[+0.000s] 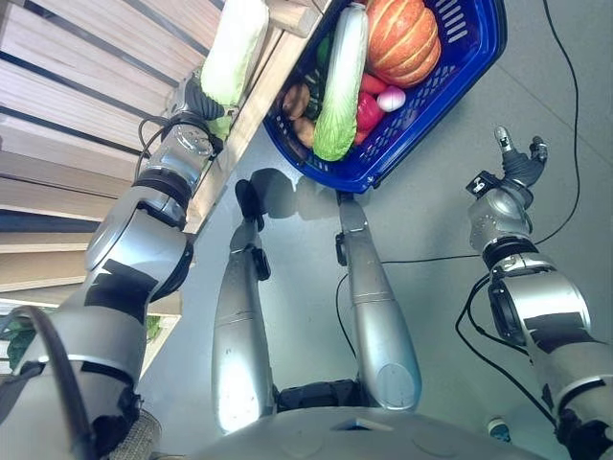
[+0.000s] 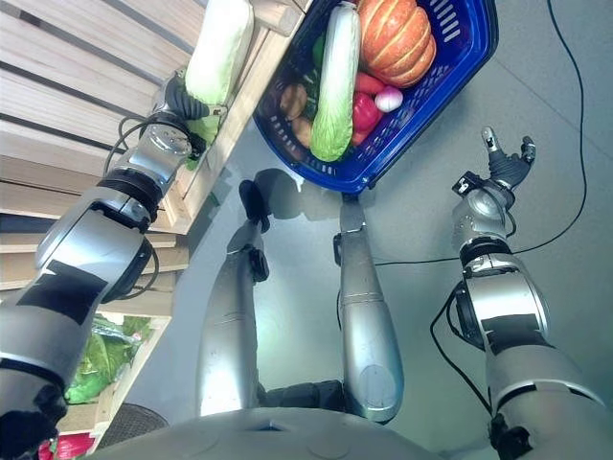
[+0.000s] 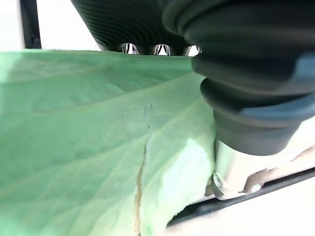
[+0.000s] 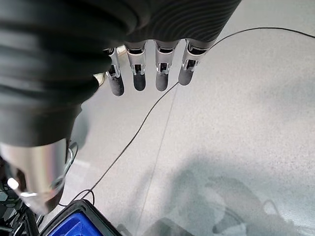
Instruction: Pick up fruits and vegetables into the basket
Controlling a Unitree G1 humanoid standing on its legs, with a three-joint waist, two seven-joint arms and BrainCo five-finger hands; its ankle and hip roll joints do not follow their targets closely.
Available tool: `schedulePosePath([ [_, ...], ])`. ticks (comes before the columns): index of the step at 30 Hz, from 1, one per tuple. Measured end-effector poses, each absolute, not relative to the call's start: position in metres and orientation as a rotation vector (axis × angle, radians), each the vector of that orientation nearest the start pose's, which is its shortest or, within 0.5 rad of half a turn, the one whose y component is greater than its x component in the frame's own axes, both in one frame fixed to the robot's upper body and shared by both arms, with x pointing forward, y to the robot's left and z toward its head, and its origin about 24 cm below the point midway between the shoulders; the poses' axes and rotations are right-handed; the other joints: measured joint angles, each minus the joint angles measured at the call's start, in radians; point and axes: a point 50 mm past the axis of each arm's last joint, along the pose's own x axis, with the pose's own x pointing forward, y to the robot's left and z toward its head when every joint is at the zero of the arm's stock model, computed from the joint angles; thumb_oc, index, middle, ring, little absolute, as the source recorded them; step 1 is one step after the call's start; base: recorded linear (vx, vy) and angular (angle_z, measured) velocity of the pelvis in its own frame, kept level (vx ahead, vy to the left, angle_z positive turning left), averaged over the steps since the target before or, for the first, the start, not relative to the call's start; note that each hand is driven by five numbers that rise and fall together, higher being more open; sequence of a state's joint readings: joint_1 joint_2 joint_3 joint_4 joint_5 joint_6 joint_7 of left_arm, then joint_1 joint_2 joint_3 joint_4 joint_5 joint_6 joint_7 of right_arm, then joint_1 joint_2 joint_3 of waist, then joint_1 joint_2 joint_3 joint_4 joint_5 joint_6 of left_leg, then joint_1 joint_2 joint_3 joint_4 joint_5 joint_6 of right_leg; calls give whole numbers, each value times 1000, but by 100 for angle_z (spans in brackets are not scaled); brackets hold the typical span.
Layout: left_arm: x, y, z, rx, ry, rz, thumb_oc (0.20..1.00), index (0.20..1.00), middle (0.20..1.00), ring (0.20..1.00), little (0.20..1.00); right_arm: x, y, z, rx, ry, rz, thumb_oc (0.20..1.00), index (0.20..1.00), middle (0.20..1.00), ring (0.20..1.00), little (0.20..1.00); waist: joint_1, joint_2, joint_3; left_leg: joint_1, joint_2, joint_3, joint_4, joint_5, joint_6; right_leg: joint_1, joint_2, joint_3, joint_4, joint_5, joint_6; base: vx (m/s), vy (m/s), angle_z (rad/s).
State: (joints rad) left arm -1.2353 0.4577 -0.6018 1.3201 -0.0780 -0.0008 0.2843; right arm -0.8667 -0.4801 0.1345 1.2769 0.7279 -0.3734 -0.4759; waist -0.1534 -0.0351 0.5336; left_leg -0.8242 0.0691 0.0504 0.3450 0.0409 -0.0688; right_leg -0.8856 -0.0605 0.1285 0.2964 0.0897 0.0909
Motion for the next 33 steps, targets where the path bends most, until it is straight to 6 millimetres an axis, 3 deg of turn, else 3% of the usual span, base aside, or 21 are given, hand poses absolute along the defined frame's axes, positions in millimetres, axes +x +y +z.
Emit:
schedulePosePath([
  [18, 421, 214, 183, 810, 15, 283, 200, 200, 200, 200, 200, 360, -297, 95, 183, -23, -805, 1000, 1000, 1000, 1000, 1000, 7, -10, -7, 5, 0, 4, 2, 0, 1, 9, 1, 0, -1, 12, -7, 0, 0, 0],
  [33, 403, 236, 139, 498, 2, 341, 200, 200, 200, 200, 200, 364, -277, 97, 268, -128, -693, 1000, 1000, 1000, 1000, 1000, 28, -9, -6, 83, 0, -2, -5, -1, -4, 89, 0, -7, -11, 13, -10, -12, -3, 1],
])
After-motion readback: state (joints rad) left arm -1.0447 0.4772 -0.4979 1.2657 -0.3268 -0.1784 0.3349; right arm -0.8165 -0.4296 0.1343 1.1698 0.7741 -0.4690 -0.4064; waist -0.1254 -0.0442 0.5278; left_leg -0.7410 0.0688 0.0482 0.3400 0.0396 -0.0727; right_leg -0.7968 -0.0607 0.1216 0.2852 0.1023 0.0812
